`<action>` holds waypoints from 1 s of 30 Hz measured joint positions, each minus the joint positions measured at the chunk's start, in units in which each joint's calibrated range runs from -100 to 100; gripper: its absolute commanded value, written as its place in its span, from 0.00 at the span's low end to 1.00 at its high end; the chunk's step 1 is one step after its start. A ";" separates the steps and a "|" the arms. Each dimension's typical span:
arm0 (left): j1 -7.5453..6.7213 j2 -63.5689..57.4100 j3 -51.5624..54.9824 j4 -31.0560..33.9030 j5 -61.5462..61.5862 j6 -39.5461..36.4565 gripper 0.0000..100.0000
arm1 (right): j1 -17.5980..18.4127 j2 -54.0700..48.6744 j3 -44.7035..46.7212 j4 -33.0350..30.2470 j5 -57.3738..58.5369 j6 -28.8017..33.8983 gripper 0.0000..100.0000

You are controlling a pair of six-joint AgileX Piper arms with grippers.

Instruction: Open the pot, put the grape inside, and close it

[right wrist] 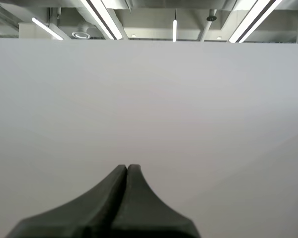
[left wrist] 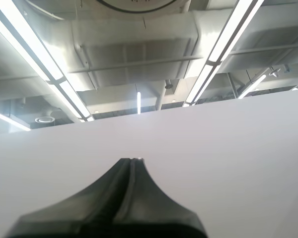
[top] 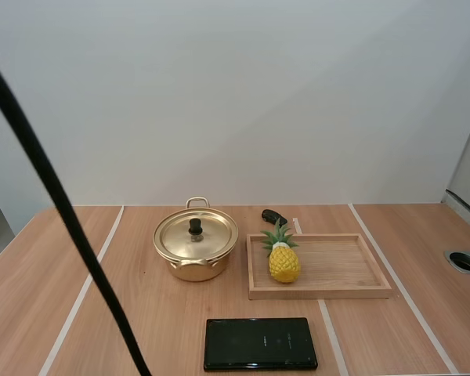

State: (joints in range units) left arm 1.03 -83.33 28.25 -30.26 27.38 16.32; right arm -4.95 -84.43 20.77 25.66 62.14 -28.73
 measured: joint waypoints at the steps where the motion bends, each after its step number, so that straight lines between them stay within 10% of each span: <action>1: 0.00 -0.84 0.00 0.00 0.15 0.00 0.00 | 0.00 -0.98 0.00 -0.53 0.21 0.73 0.00; 8: 0.00 -5.77 5.09 1.85 0.15 -1.62 0.00 | 1.45 -4.57 0.00 -6.26 5.13 7.26 0.00; 19: -1.08 -6.71 11.28 37.41 4.14 -33.88 0.00 | 3.35 -11.03 2.60 -15.42 7.62 10.37 0.00; 30: -4.92 -12.27 11.42 44.54 16.05 -37.15 0.00 | 3.37 -14.98 11.06 -15.76 14.38 13.73 0.00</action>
State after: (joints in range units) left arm -3.89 -95.59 39.68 14.28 43.44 -20.83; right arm -1.59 -99.40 31.83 9.91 76.52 -15.00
